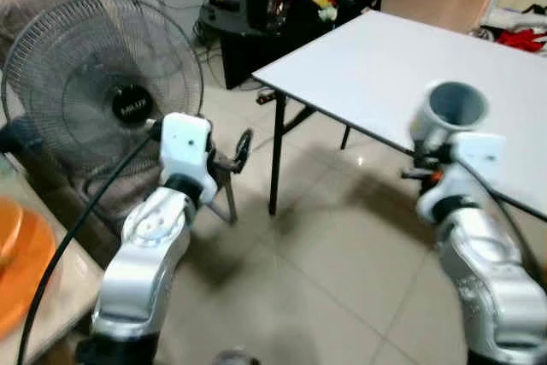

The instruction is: Setting the table

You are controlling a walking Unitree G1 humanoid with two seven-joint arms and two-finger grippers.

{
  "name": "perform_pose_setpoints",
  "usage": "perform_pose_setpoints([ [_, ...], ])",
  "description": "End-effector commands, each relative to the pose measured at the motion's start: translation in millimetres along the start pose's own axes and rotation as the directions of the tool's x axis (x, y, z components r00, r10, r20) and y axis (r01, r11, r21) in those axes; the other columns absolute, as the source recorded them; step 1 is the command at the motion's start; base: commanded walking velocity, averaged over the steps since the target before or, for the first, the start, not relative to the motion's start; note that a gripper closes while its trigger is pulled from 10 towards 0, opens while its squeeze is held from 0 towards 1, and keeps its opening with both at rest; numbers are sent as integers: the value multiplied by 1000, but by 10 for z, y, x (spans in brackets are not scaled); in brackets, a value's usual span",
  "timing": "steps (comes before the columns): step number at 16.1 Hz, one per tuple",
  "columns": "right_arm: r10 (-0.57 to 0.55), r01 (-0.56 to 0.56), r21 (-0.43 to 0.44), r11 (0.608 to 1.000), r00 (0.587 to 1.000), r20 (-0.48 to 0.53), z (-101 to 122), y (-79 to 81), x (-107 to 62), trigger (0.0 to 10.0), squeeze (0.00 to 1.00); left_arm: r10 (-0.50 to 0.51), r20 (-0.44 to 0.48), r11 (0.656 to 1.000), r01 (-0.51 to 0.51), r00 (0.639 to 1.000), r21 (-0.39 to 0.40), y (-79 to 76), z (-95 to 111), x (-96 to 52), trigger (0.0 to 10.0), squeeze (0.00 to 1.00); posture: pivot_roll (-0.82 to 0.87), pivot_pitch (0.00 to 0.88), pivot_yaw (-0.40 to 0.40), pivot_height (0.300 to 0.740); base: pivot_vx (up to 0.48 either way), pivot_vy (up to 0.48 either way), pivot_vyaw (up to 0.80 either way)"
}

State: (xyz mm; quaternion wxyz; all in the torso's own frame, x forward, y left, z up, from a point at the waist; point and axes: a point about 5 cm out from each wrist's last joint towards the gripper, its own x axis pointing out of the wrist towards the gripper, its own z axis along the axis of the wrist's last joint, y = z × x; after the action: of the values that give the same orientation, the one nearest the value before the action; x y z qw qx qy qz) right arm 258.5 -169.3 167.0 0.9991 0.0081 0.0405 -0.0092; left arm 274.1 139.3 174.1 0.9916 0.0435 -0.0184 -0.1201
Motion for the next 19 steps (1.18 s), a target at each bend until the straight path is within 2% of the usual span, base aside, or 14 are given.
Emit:
perform_pose_setpoints([
  [1,-12,14,-34,999,999,45,85,-36,2,10000,0,1,10,1000,-1,1000,-4,1,24,22,10000,0,111,0,20,740,431,0,0],
  [2,6,-4,-51,999,999,47,81,-15,17,10000,0,17,10,1000,-17,1000,-3,21,21,12,10000,0,120,0,8,740,428,0,0],
  [7,86,-85,-24,996,996,38,65,78,52,10000,0,40,7,999,-40,999,6,81,12,-15,10000,0,137,0,-5,740,430,0,0],
  [19,106,-104,-37,994,994,38,58,69,79,10000,0,9,0,1000,-9,1000,15,38,1,36,10000,0,121,0,10,740,417,0,0],
])
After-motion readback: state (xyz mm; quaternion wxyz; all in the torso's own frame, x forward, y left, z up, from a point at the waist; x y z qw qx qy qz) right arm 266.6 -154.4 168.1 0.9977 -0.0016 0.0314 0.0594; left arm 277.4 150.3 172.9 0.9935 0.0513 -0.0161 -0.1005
